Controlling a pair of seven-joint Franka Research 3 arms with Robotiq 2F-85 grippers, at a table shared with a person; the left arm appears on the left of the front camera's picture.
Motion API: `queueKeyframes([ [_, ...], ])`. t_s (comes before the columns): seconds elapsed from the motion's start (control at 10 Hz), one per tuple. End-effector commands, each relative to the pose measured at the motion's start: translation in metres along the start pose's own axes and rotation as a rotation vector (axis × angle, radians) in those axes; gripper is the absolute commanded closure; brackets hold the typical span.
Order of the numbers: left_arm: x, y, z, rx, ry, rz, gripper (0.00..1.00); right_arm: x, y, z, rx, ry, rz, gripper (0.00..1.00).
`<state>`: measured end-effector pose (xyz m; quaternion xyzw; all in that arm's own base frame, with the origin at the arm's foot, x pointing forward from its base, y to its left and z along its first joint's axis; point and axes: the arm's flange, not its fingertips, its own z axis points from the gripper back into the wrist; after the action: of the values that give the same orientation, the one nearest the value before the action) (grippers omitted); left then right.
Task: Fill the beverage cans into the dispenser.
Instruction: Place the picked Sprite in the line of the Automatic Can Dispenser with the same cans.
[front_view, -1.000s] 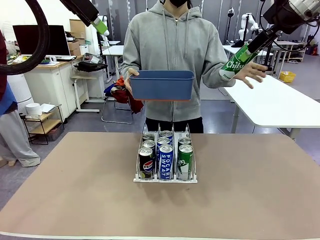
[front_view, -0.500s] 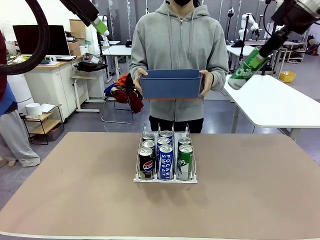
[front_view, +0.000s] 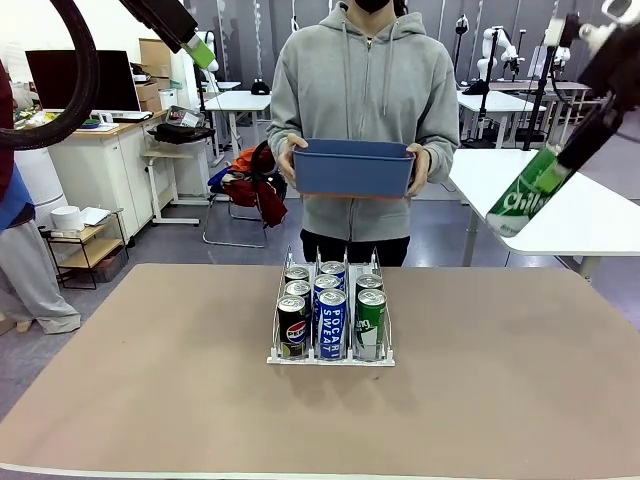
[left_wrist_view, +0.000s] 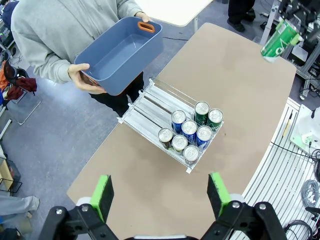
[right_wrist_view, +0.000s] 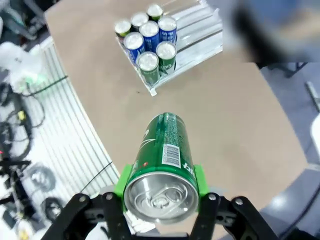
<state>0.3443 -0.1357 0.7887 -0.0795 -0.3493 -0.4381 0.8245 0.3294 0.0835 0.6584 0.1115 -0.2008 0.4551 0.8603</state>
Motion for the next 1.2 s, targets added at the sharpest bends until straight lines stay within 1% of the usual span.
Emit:
queueKeyframes([
  [0.0,-0.002,0.000,0.001,-0.012,-0.003,-0.001,0.00,-0.018,0.034,-0.038,-0.106,-0.071,-0.056,0.42],
  [0.1,-0.002,0.000,0.001,-0.012,-0.003,-0.001,0.00,-0.023,0.042,-0.053,-0.098,-0.071,-0.049,0.42],
  [0.2,-0.002,0.000,0.001,-0.012,-0.003,-0.001,0.00,-0.025,0.048,-0.067,-0.056,-0.044,-0.029,0.42],
  [0.3,-0.002,0.000,0.001,-0.012,-0.003,-0.001,0.00,-0.029,0.050,-0.076,-0.002,0.007,0.006,0.42],
  [0.4,-0.002,0.000,0.001,-0.012,-0.003,-0.001,0.00,-0.025,0.036,-0.076,0.030,0.007,0.050,0.42],
  [0.5,-0.002,0.000,0.001,-0.012,-0.003,-0.001,0.00,-0.031,0.051,-0.074,-0.032,-0.018,-0.014,0.42],
  [0.8,-0.002,0.000,0.001,-0.012,-0.003,-0.001,0.00,-0.031,0.051,-0.074,-0.032,-0.018,-0.014,0.42],
  [0.9,-0.002,0.000,0.001,-0.012,-0.003,-0.001,0.00,-0.033,0.049,-0.080,0.000,-0.010,0.006,0.42],
  [1.0,-0.002,0.000,0.001,-0.012,-0.003,-0.001,0.00,-0.024,0.058,-0.100,-0.048,0.005,-0.034,0.42],
  [1.1,-0.002,0.000,0.001,-0.012,-0.003,-0.001,0.00,-0.015,0.066,-0.121,-0.130,-0.003,-0.116,0.42],
])
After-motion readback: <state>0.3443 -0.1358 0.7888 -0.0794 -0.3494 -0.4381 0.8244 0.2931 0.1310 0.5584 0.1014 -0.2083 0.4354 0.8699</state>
